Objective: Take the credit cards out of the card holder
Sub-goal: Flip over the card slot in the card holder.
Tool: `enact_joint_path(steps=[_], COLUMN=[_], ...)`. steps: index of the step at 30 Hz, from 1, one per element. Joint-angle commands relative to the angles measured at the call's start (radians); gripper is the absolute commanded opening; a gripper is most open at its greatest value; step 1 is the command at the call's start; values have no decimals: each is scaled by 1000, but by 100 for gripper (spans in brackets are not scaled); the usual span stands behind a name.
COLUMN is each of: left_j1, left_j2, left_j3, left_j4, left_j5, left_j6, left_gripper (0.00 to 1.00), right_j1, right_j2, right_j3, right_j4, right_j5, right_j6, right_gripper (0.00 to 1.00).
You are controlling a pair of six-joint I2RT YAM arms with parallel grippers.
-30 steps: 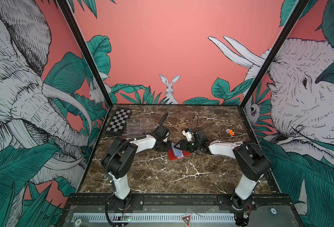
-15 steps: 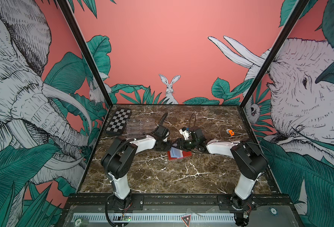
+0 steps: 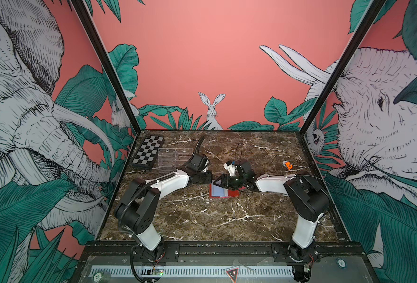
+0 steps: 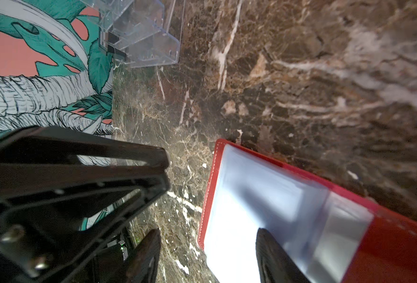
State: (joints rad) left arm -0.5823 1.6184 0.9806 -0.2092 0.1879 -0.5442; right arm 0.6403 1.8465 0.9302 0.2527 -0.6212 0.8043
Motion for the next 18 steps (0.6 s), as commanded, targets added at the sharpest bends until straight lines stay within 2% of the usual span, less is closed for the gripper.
enact_joint_path(steps=[1,6,11,18], left_j1=[14,47,58,61], left_j2=[-78,-142,-179,-198], left_j3=[-31,-162,-245,-309], left_j4=[23,161,230,331], left_j5=[-3,97,148,191], left_j6=[-55,-175,-229,-286], left_gripper=[38,54,74,80], right_j1=[10,10,10,7], right_j2=[8,-14,-46,-117], right_j3=[-27,-40,-45,-41], right_j4=[14,0,20,-36], right_j5=[34,60,43,67], right_j6=[-8,-14,5,-9], right_gripper=[59,51,51,51])
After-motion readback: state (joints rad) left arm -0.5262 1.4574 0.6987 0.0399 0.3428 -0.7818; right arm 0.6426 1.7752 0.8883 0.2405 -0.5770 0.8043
